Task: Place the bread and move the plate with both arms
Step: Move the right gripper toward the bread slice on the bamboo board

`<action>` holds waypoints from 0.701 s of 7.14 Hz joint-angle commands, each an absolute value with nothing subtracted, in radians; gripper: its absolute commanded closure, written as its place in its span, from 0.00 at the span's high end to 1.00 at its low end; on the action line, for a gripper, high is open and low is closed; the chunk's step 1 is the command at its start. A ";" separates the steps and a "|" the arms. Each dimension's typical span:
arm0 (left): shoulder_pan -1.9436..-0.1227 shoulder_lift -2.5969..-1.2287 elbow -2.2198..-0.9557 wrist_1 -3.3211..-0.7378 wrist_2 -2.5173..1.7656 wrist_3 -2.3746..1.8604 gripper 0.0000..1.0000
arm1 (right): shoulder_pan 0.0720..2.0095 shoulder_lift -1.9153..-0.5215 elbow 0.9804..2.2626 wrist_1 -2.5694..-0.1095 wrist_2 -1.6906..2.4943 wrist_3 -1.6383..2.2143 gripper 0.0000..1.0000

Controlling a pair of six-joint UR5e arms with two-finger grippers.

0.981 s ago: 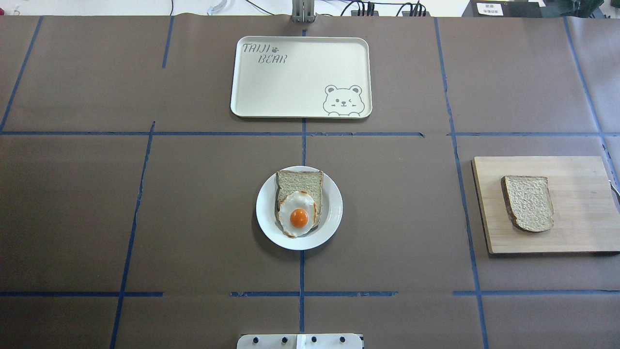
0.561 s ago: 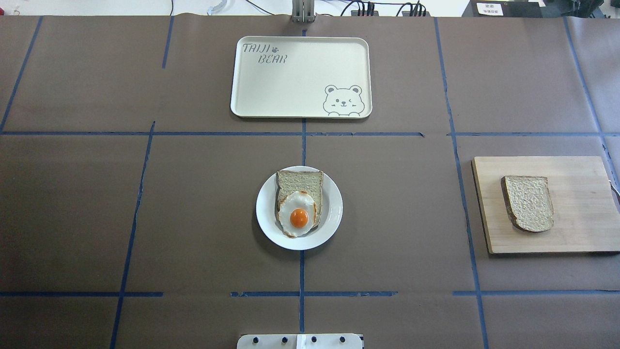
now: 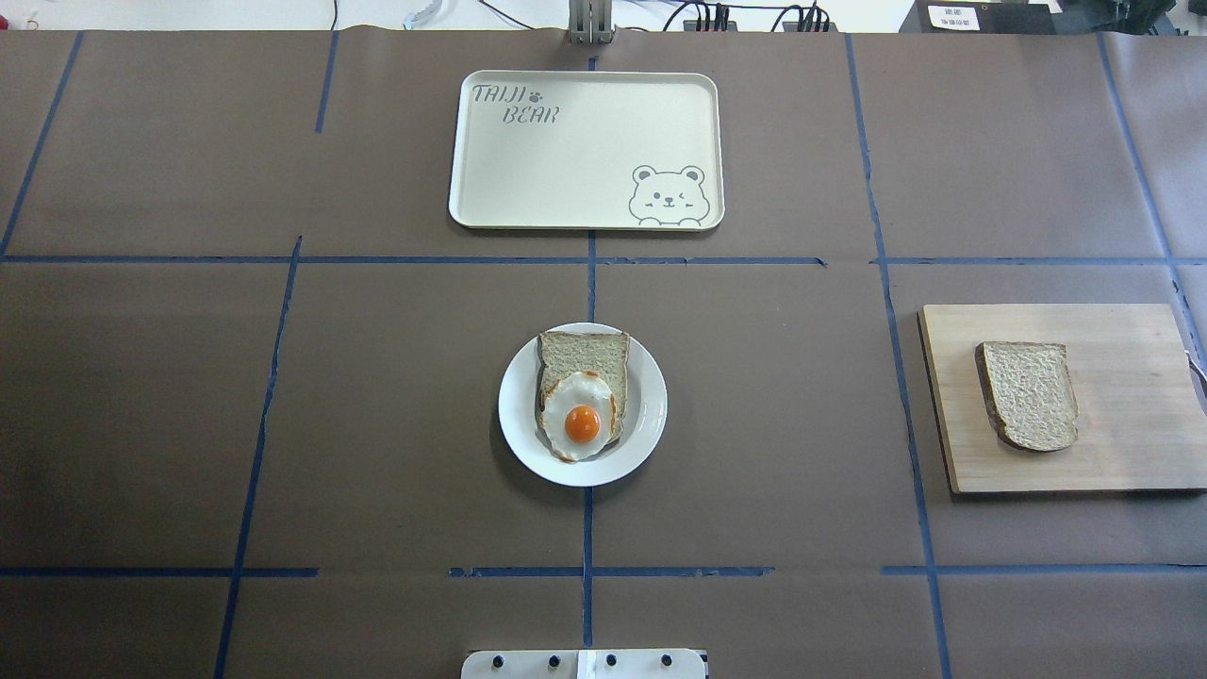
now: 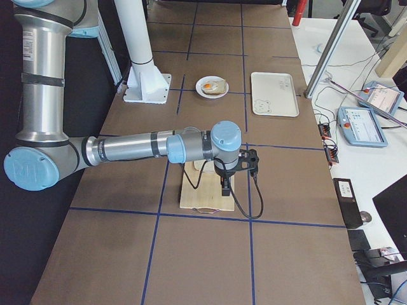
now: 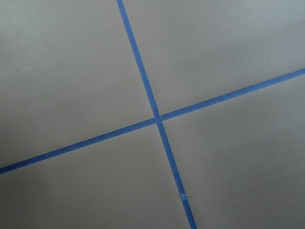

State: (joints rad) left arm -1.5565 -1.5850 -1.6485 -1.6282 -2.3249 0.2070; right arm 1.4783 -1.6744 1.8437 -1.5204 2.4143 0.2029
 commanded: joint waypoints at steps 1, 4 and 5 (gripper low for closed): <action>-1.555 -1.588 -1.649 -1.632 -2.326 0.207 1.00 | 1.360 -1.701 1.862 -1.316 2.393 0.465 1.00; -1.555 -1.589 -1.648 -1.632 -2.324 0.207 1.00 | 1.182 -1.756 1.836 -0.975 2.291 0.812 0.99; -1.555 -1.589 -1.647 -1.632 -2.324 0.207 1.00 | 1.145 -1.758 1.794 -0.897 2.270 0.869 0.99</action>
State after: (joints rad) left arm -1.5555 -1.5886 -1.6482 -1.6321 -2.3244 0.2071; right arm 1.2021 -1.7505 1.8317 -1.0038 2.3047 0.7762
